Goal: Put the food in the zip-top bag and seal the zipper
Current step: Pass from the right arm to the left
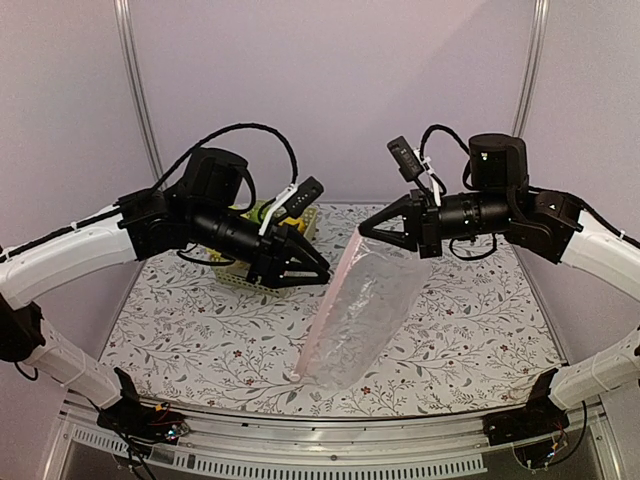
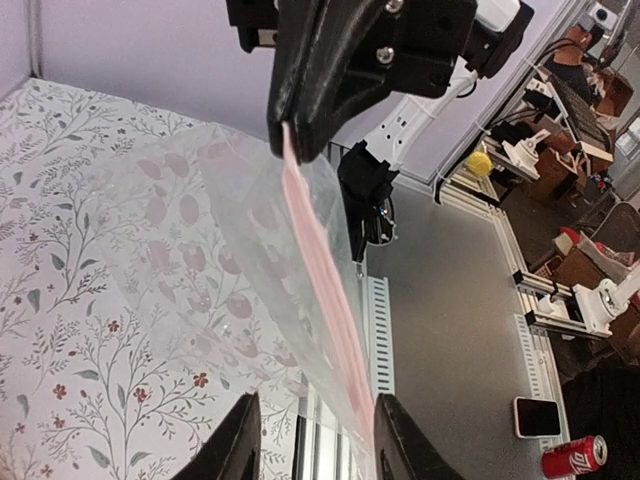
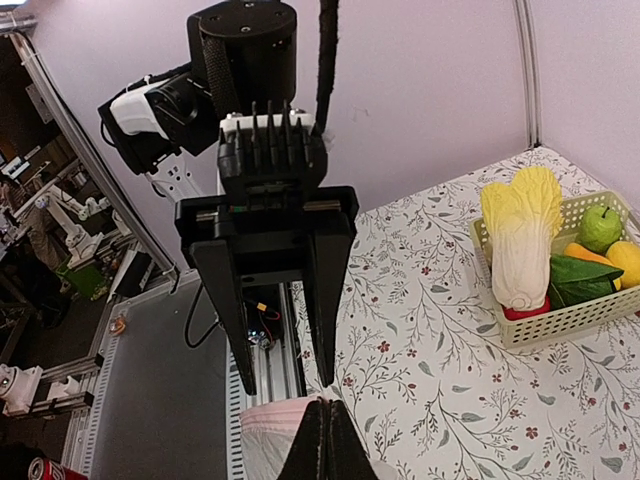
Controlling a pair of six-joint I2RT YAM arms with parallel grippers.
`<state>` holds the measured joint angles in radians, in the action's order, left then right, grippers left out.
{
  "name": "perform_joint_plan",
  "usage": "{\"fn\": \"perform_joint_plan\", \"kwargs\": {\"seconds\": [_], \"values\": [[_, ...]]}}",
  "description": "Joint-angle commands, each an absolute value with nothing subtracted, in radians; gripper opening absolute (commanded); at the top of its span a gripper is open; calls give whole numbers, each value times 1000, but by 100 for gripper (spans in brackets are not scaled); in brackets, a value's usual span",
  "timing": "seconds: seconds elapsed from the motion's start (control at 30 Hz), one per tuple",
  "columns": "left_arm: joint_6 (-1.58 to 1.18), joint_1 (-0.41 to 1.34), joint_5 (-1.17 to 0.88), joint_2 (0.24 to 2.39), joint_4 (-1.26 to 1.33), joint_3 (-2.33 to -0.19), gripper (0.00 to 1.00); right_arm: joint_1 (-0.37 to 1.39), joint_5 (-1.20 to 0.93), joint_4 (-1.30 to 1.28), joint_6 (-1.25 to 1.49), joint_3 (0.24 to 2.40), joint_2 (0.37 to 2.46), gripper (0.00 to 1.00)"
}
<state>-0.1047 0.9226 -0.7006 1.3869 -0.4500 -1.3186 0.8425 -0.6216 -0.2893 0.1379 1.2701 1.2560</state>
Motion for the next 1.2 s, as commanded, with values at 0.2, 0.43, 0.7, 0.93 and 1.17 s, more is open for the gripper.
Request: {"fn": "perform_joint_plan", "kwargs": {"seconds": [0.2,0.43,0.7,0.93,1.17], "values": [[-105,945,-752,1431,-458,-1316,26,845,-656,-260,144,1252,1244,0],[-109,946,-747,1440,-454,-1315,17,844,-659,-259,143,1249,1245,0],[-126,947,-786,1454,-437,-1312,7,849,-587,-258,144,1254,1268,0],[-135,946,-789,1456,-426,-1308,0,856,-491,-259,147,1261,1293,4],[-146,944,-720,1437,-424,-1308,0,857,-293,-266,182,1249,1267,52]]}}
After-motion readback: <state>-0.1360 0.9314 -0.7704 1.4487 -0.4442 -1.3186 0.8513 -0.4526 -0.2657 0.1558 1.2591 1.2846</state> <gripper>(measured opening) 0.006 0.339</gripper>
